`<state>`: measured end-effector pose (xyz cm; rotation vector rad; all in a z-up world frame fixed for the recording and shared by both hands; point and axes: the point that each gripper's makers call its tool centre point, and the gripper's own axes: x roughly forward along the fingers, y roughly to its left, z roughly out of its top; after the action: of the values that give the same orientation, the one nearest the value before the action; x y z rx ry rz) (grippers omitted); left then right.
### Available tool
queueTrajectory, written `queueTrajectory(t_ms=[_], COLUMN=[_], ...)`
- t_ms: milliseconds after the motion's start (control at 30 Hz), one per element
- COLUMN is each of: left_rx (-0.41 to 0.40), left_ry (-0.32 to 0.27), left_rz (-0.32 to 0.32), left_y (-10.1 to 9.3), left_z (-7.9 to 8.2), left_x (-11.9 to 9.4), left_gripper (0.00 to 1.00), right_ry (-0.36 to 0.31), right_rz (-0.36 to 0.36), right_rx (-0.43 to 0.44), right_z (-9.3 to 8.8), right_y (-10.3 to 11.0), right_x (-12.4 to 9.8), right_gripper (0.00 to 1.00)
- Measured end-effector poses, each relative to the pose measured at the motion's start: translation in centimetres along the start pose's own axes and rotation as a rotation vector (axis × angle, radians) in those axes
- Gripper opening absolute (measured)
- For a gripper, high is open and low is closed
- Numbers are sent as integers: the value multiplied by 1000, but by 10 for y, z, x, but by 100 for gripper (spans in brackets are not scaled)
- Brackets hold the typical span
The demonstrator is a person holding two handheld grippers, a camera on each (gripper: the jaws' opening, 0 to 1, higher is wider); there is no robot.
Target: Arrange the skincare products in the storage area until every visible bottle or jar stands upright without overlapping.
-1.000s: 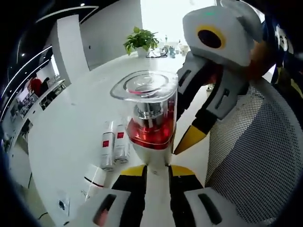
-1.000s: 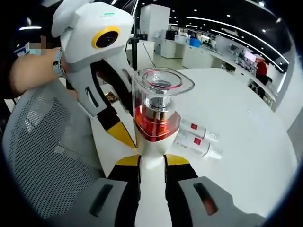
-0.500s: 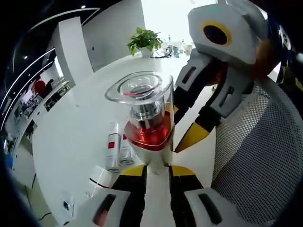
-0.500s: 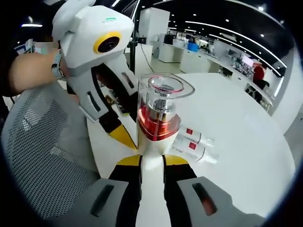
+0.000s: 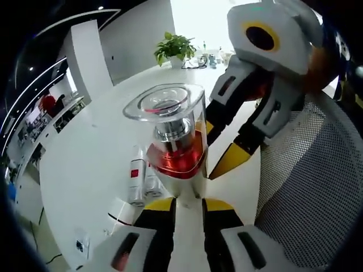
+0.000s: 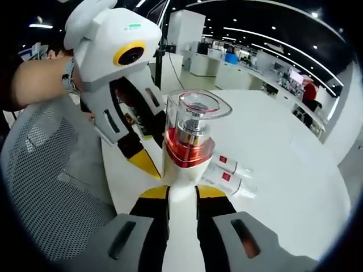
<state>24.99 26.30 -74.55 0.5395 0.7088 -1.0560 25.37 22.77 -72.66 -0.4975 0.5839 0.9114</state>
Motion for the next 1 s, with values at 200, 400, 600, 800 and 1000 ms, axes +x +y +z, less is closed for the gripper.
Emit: queueTrajectory(t_ms=[200,400,600,800,1000], left_rx=[-6,-38,-25,16,10], left_ry=[51,40,45,113,109], left_rz=[43,82,86,81,76], left_y=[11,20,20,17,18], left_z=[-12,-10,-10,-23,-24], left_x=[-7,-13,-13,-8,-9], left_gripper=[19,21,23,23,23], right_ry=[-2,-9,36,128,218], right_rz=[-13,-26,19,102,170], right_rx=[36,1,-114,-220,-317], right_z=[-3,1,-2,-7,-19], right_y=[-15,-45,-67,-74,-89], right_x=[-13,-22,-11,10,34], right_gripper=[17,19,22,23,24])
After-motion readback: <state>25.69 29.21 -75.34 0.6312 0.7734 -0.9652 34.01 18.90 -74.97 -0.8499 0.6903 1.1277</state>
